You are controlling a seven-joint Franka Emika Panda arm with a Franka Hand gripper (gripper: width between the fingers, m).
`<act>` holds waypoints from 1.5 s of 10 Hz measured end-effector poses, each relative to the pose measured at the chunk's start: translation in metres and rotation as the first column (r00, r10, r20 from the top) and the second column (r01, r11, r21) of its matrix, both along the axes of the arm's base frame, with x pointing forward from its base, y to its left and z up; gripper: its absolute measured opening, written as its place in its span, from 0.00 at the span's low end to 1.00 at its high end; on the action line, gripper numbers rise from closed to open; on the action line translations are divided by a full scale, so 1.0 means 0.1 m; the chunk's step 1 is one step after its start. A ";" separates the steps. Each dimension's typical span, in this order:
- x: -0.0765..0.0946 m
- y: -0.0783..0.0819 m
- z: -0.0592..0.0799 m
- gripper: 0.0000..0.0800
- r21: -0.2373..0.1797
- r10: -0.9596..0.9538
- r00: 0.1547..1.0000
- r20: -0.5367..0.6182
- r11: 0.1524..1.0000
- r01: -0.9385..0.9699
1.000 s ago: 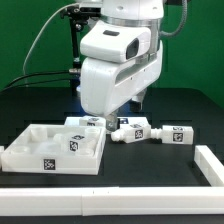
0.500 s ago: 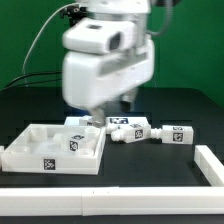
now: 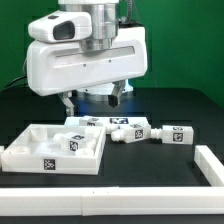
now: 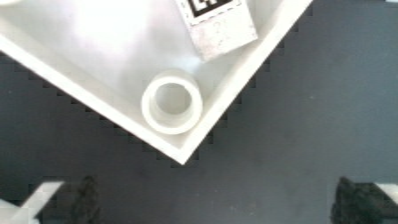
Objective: Assemble square table
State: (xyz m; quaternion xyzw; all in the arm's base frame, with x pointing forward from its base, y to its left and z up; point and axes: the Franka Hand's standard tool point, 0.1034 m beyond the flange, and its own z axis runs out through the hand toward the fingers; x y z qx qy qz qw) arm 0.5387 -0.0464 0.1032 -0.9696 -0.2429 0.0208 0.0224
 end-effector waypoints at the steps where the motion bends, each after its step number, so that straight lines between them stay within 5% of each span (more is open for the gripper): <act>1: 0.00 -0.02 -0.01 0.81 0.001 -0.078 0.997 -0.003 0.997 0.078; 4: -0.08 -0.53 -0.09 0.81 0.013 -0.351 0.936 0.020 0.936 0.351; 5: -0.10 -0.57 -0.09 0.81 0.045 -0.439 0.899 0.003 0.898 0.438; 8: -0.11 -0.59 -0.12 0.81 0.038 -0.492 0.871 -0.004 0.870 0.492; 11: -0.36 -1.12 -0.44 0.81 -0.015 -0.542 0.840 0.014 0.840 0.543; 15: -0.39 -1.19 -0.53 0.81 -0.015 -0.520 0.854 0.028 0.854 0.520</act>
Offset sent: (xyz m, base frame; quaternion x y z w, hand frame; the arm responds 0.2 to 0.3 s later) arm -0.0140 -0.0631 -0.0028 -0.0150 0.0289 0.1798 0.9832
